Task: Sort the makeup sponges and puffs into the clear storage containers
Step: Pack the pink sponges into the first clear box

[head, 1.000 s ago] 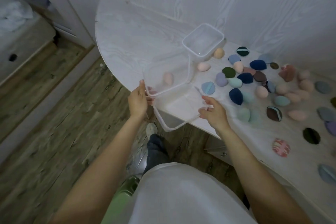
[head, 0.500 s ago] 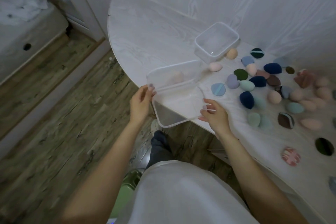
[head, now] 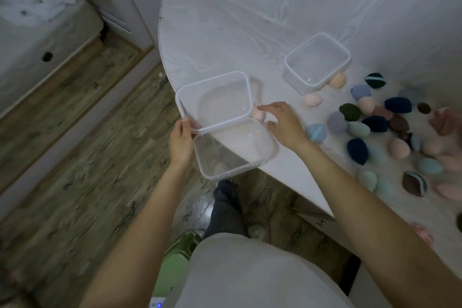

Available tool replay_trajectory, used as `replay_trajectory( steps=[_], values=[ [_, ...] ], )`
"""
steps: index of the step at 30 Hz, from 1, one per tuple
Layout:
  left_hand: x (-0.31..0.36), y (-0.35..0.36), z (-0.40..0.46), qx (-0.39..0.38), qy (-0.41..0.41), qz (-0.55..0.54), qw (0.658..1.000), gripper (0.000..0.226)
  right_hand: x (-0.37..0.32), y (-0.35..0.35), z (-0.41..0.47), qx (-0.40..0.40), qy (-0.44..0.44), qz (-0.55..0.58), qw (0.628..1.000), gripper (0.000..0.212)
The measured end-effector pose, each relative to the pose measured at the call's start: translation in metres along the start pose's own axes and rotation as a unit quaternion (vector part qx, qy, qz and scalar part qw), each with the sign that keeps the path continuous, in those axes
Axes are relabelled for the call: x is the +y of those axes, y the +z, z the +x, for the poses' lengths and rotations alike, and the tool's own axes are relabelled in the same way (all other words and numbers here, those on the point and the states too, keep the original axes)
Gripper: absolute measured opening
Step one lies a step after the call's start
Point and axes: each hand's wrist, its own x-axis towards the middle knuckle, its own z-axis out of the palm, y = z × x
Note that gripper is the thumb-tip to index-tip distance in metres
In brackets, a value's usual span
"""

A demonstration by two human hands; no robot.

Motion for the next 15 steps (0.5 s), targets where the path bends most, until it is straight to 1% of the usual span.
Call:
replay_trajectory(
  steps=[2, 4, 5, 8, 10, 12, 15],
  values=[
    [0.002, -0.002, 0.005, -0.027, -0.008, -0.017, 0.999, 0.034, 0.001, 0.008, 0.017, -0.053, -0.029, -0.053, 0.997, 0.043],
    [0.003, -0.002, 0.011, -0.041, -0.016, -0.03, 0.999, 0.032, 0.002, 0.011, 0.027, -0.063, -0.045, -0.071, 0.994, 0.046],
    [0.004, -0.001, 0.013, -0.041, -0.017, -0.035, 0.998, 0.031, 0.003, 0.011, 0.027, -0.045, -0.037, -0.045, 0.997, 0.046],
    [0.011, 0.01, 0.025, -0.052, -0.006, -0.051, 0.997, 0.028, 0.006, -0.003, 0.021, 0.048, 0.015, 0.052, 0.997, 0.039],
    [0.022, 0.021, 0.034, -0.089, 0.001, -0.064, 0.994, 0.028, 0.011, -0.016, 0.006, 0.089, 0.044, 0.088, 0.991, 0.036],
    [0.037, 0.042, 0.046, -0.143, 0.021, -0.064, 0.987, 0.027, 0.017, -0.032, -0.011, 0.124, 0.068, 0.117, 0.983, 0.034],
    [0.056, 0.068, 0.059, -0.197, 0.05, -0.059, 0.977, 0.027, 0.015, -0.045, -0.027, 0.123, 0.062, 0.117, 0.983, 0.03]
  ],
)
